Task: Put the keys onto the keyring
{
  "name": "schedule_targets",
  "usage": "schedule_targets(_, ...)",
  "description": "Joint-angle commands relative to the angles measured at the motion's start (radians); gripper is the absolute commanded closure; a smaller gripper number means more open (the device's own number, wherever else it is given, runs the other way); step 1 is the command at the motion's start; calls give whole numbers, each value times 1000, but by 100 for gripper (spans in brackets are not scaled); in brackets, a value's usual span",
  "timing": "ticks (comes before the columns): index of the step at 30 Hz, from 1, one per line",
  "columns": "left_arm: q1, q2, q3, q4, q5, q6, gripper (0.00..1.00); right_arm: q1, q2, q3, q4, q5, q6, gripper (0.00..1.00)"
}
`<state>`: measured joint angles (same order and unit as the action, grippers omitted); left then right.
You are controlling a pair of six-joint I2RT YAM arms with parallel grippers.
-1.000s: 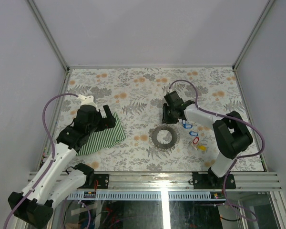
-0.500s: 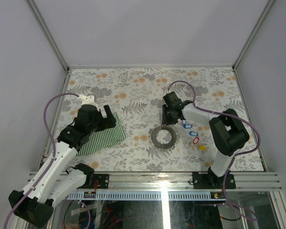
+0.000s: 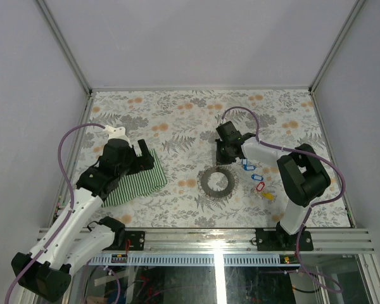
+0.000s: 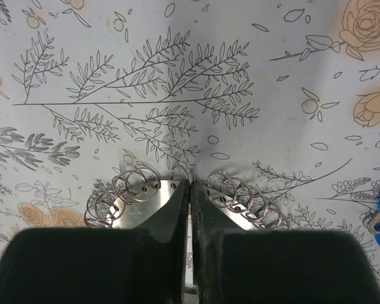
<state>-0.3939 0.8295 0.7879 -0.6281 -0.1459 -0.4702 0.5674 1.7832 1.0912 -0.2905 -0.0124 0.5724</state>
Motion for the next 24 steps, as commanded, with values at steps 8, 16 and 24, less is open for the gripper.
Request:
schedule_targets(8,-6,-21,9,70,-15,13,1,-3,-131,6,84,-68,-139,100)
schedule_targets(16,-7,2,100,161,103,92,0,7,-325,-16,96,-290,-269,100)
schedule_targets(24,-100,54,191,238,226,167,4,178,-540,17,29,-256,-499,100)
